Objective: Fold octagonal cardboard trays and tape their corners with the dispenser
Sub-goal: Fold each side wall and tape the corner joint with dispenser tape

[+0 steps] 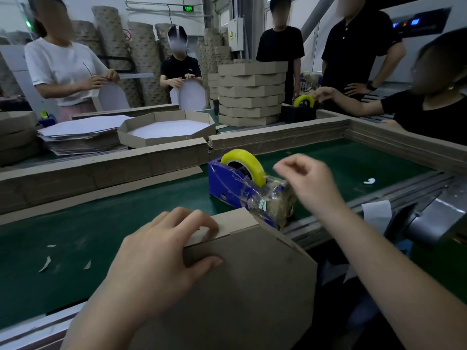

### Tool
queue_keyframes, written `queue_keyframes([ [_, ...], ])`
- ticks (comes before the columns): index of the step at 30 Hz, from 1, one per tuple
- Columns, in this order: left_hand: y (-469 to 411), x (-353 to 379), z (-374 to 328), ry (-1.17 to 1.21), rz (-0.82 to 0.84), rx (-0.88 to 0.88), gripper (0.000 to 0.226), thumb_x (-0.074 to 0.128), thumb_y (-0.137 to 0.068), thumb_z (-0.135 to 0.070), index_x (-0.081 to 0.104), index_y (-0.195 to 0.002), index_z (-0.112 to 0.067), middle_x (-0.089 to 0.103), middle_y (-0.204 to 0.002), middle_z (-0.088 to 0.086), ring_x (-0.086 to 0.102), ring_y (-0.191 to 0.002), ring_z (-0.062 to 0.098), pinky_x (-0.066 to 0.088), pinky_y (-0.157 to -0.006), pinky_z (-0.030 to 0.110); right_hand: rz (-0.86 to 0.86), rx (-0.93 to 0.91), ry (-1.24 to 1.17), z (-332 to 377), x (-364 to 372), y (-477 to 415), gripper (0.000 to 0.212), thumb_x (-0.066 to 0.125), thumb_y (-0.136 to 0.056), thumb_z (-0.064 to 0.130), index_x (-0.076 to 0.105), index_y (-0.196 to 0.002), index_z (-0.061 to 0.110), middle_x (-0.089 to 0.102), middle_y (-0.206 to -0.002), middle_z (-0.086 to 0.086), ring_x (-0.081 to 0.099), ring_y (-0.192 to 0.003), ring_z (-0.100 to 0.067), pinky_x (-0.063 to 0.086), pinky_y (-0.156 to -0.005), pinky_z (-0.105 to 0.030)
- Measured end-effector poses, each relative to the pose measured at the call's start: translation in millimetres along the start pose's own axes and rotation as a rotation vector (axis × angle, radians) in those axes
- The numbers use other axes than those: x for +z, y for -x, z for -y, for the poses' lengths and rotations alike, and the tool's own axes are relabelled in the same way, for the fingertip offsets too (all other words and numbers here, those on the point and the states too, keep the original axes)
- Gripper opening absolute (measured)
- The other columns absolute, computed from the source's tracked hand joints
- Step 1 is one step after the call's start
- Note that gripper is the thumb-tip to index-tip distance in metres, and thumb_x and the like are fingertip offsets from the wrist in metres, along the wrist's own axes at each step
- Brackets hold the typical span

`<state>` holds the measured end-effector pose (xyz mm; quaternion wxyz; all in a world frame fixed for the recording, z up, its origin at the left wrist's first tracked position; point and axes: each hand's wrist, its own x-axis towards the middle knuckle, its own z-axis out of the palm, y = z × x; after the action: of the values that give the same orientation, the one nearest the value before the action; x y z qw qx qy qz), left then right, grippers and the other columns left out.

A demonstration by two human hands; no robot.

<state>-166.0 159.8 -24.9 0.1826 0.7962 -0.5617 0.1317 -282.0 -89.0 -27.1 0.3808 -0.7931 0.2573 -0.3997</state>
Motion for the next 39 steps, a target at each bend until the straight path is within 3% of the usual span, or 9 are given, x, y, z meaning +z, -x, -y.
queue_keyframes([
  [2, 0, 0, 1, 0.001, 0.008, -0.018, 0.041, 0.059, -0.067, -0.067, 0.047, -0.102, -0.05, 0.056, -0.105, -0.027, 0.058, -0.093, 0.007, 0.043, -0.058, 0.03, 0.047, 0.113, 0.197, -11, -11, -28, 0.011, 0.059, -0.091, 0.042, 0.064, -0.085, 0.033, 0.063, -0.102, 0.01, 0.058, -0.092, -0.008, 0.044, -0.074, -0.023],
  [4, 0, 0, 2, 0.003, 0.012, -0.031, 0.042, 0.061, -0.068, -0.067, 0.046, -0.103, -0.05, 0.055, -0.106, -0.028, 0.057, -0.095, 0.006, 0.045, -0.061, 0.031, 0.242, 0.284, 0.269, -20, -15, -45, 0.022, 0.055, -0.092, 0.048, 0.069, -0.088, 0.032, 0.058, -0.12, 0.005, 0.053, -0.106, -0.016, 0.041, -0.086, -0.034],
  [6, 0, 1, 2, 0.008, 0.018, -0.042, 0.043, 0.062, -0.069, -0.066, 0.044, -0.104, -0.051, 0.054, -0.108, -0.029, 0.057, -0.097, 0.006, 0.047, -0.063, 0.032, 0.381, 0.4, 0.204, -23, -16, -46, 0.025, 0.057, -0.091, 0.049, 0.073, -0.082, 0.033, 0.059, -0.112, 0.009, 0.05, -0.099, -0.016, 0.039, -0.077, -0.032],
  [9, -1, 0, 3, 0.014, 0.016, -0.053, 0.043, 0.062, -0.069, -0.066, 0.043, -0.105, -0.052, 0.053, -0.108, -0.029, 0.056, -0.098, 0.005, 0.048, -0.065, 0.033, 0.426, 0.416, 0.055, -24, -19, -43, 0.02, 0.065, -0.087, 0.039, 0.075, -0.072, 0.03, 0.068, -0.087, 0.008, 0.045, -0.073, -0.012, 0.033, -0.059, -0.028],
  [11, -1, 0, 3, 0.013, 0.016, -0.058, 0.042, 0.062, -0.069, -0.066, 0.044, -0.105, -0.051, 0.054, -0.108, -0.029, 0.056, -0.099, 0.005, 0.048, -0.066, 0.033, 0.397, 0.444, -0.195, -24, -21, -45, 0.018, 0.068, -0.086, 0.028, 0.075, -0.071, 0.023, 0.069, -0.073, 0.01, 0.039, -0.061, -0.009, 0.032, -0.053, -0.022],
  [13, -1, 0, 3, 0.011, 0.018, -0.063, 0.041, 0.062, -0.07, -0.066, 0.046, -0.104, -0.051, 0.054, -0.108, -0.029, 0.056, -0.099, 0.005, 0.048, -0.066, 0.033, 0.329, 0.512, -0.371, -23, -20, -46, 0.015, 0.07, -0.084, 0.021, 0.074, -0.07, 0.017, 0.069, -0.074, 0.007, 0.039, -0.058, -0.006, 0.039, -0.05, -0.017],
  [21, 0, -3, 2, 0.018, -0.003, -0.087, 0.038, 0.073, -0.068, -0.059, 0.053, -0.099, -0.049, 0.057, -0.104, -0.027, 0.059, -0.095, 0.008, 0.047, -0.064, 0.032, 0.214, 0.452, -0.681, -36, -18, -36, 0.023, 0.062, -0.086, 0.004, 0.063, -0.064, 0.008, 0.056, -0.053, 0.005, 0.04, -0.057, -0.007, 0.043, -0.059, -0.023],
  [29, -1, -5, 2, 0.022, 0.012, -0.093, 0.037, 0.07, -0.069, -0.061, 0.052, -0.099, -0.05, 0.056, -0.103, -0.029, 0.057, -0.093, 0.004, 0.043, -0.059, 0.029, 0.17, 0.409, -0.83, -52, -19, -32, 0.043, 0.055, -0.087, -0.002, 0.061, -0.048, 0.014, 0.05, -0.051, 0.003, 0.04, -0.055, -0.007, 0.041, -0.059, -0.025],
  [39, -2, -5, 0, 0.017, 0.017, -0.083, 0.038, 0.073, -0.069, -0.059, 0.053, -0.099, -0.049, 0.057, -0.102, -0.027, 0.06, -0.092, 0.008, 0.039, -0.057, 0.027, 0.116, 0.46, -0.918, -55, -13, -35, 0.049, 0.05, -0.089, 0.001, 0.057, -0.043, 0.017, 0.046, -0.051, 0.003, 0.042, -0.057, -0.008, 0.041, -0.063, -0.027],
])
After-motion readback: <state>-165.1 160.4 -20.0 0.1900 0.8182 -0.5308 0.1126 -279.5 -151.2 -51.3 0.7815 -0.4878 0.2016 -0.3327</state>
